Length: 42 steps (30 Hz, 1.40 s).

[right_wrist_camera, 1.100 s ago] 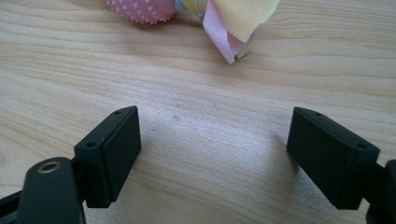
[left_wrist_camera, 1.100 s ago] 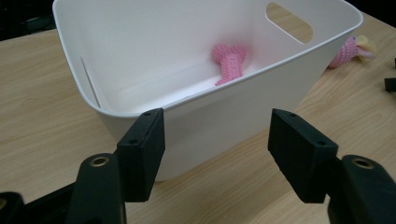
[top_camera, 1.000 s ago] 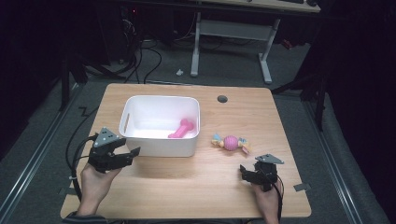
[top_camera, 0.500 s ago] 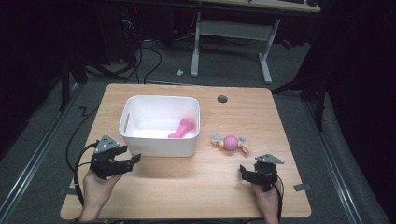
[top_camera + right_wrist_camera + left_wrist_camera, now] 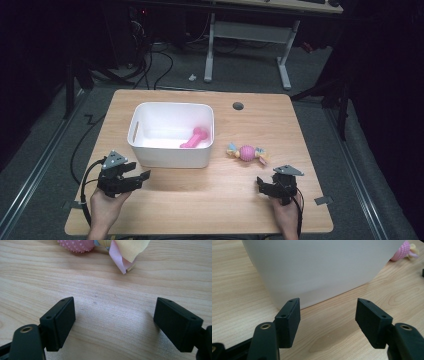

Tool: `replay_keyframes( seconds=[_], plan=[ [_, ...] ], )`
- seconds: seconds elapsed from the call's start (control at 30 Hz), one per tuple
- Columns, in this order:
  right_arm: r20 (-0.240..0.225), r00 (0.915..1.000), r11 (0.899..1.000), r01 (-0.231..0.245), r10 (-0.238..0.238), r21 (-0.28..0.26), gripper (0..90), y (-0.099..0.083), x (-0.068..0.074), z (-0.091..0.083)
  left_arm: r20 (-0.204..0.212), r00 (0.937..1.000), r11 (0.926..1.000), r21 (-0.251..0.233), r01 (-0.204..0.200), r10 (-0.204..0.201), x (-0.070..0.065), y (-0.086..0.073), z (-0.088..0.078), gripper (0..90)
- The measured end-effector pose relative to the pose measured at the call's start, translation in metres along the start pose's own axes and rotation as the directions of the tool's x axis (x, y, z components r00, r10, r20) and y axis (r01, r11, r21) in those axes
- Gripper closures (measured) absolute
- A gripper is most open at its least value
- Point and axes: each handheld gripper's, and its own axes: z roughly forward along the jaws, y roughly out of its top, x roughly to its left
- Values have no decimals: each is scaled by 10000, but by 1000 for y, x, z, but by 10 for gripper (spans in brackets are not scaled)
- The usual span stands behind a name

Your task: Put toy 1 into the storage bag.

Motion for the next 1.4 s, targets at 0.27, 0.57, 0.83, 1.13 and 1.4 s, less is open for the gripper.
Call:
replay_keyframes(
  seconds=[0.27, 0.57, 0.83, 1.13, 1.4],
  plan=[
    [-5, 10000, 10000, -3, 3, 0, 176, 0, 0, 0, 95, 9999, 9998, 181, 42, -44, -1, -11, 13, 367],
    [-6, 10000, 10000, -5, 5, 3, 176, 0, 0, 0, -161, 9997, 9985, 509, -189, 197, -7, -19, 29, 361],
    [-7, 10000, 10000, -6, 6, 18, 176, 0, 0, 0, -213, 9990, 9969, 690, -378, 393, -11, -24, 42, 357],
    [-13, 10000, 10000, -6, 6, 21, 176, 0, 0, 0, -263, 9986, 9955, 837, -440, 464, -12, -29, 51, 355],
    [-11, 10000, 10000, 16, -16, 15, 176, 0, 0, 0, -479, 9972, 9934, 1016, -530, 581, -12, -33, 60, 352]
  ],
)
